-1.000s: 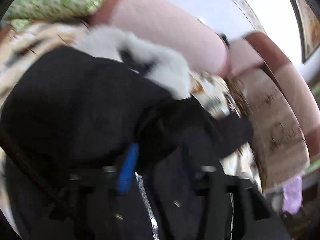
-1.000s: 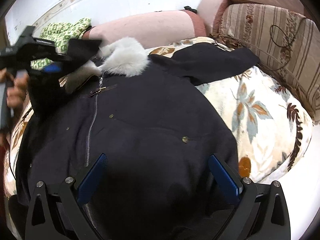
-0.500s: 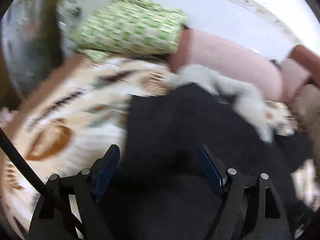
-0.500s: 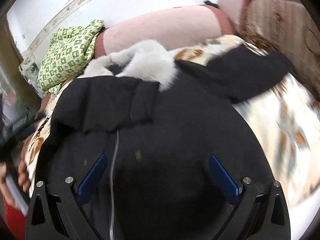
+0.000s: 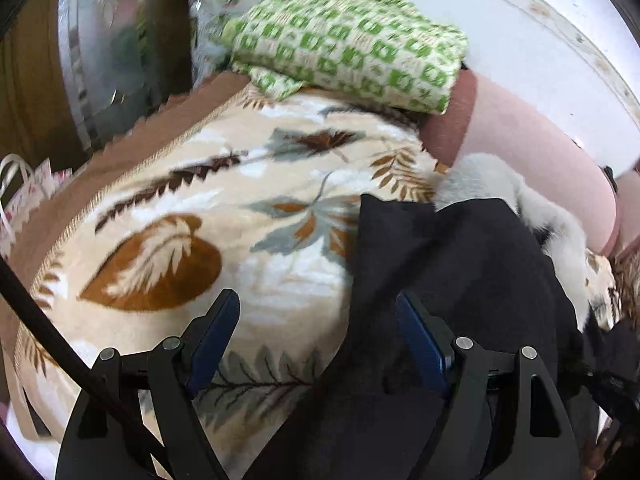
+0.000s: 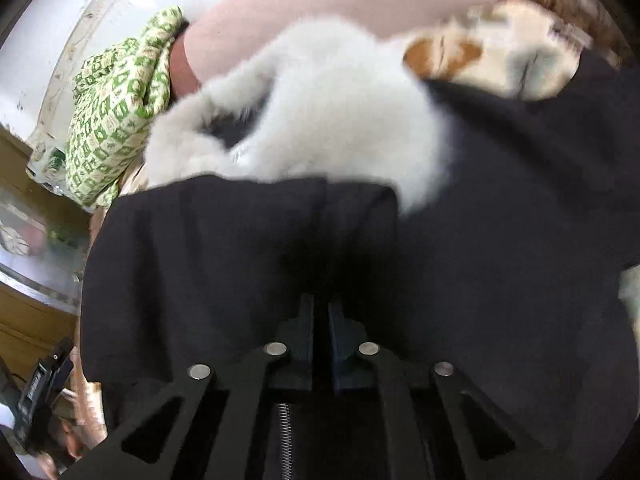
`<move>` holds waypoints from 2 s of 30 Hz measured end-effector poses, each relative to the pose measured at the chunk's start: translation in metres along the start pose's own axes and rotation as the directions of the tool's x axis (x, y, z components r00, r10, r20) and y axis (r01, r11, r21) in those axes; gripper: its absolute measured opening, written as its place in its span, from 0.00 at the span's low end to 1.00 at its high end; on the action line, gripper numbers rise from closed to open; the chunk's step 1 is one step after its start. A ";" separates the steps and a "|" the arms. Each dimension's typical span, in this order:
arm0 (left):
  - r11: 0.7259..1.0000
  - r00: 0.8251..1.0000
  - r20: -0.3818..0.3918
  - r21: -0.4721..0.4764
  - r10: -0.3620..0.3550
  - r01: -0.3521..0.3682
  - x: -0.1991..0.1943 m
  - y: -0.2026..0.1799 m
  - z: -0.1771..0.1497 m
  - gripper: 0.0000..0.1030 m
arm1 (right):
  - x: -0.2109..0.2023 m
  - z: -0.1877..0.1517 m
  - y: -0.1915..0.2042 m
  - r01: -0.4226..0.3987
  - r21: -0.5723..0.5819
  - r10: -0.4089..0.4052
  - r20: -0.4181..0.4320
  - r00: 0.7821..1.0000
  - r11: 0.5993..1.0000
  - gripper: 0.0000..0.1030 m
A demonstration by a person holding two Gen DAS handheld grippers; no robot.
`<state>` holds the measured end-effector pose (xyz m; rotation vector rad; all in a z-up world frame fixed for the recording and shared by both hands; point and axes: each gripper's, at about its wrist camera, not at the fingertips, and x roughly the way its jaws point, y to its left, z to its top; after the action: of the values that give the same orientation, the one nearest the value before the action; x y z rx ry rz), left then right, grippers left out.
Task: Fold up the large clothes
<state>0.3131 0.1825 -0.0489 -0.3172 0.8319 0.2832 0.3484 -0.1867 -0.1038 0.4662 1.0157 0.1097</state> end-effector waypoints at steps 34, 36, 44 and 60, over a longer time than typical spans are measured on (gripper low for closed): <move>0.980 0.991 0.044 0.163 -0.123 0.115 -0.020 -0.063 -0.045 0.77 | -0.139 0.027 -0.286 0.264 0.509 -0.415 0.209 0.885 0.819 0.69; 0.979 0.992 0.047 0.169 -0.120 0.110 -0.017 -0.066 -0.049 0.77 | -0.140 0.038 -0.324 0.219 0.598 -0.414 0.209 0.886 0.771 0.69; 0.989 0.998 -0.020 0.141 -0.052 0.054 0.020 -0.066 -0.053 0.77 | -0.112 0.089 -0.389 0.102 0.727 -0.367 0.215 0.905 0.679 0.69; 0.992 0.993 -0.004 0.029 -0.122 0.122 -0.006 -0.043 -0.039 0.77 | -0.183 0.149 -0.111 0.374 0.057 -0.359 0.440 0.823 0.926 0.01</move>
<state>0.2987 0.1272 -0.0625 -0.3392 0.8143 0.1563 0.3624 -0.3895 0.0596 0.2394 0.6328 -0.3180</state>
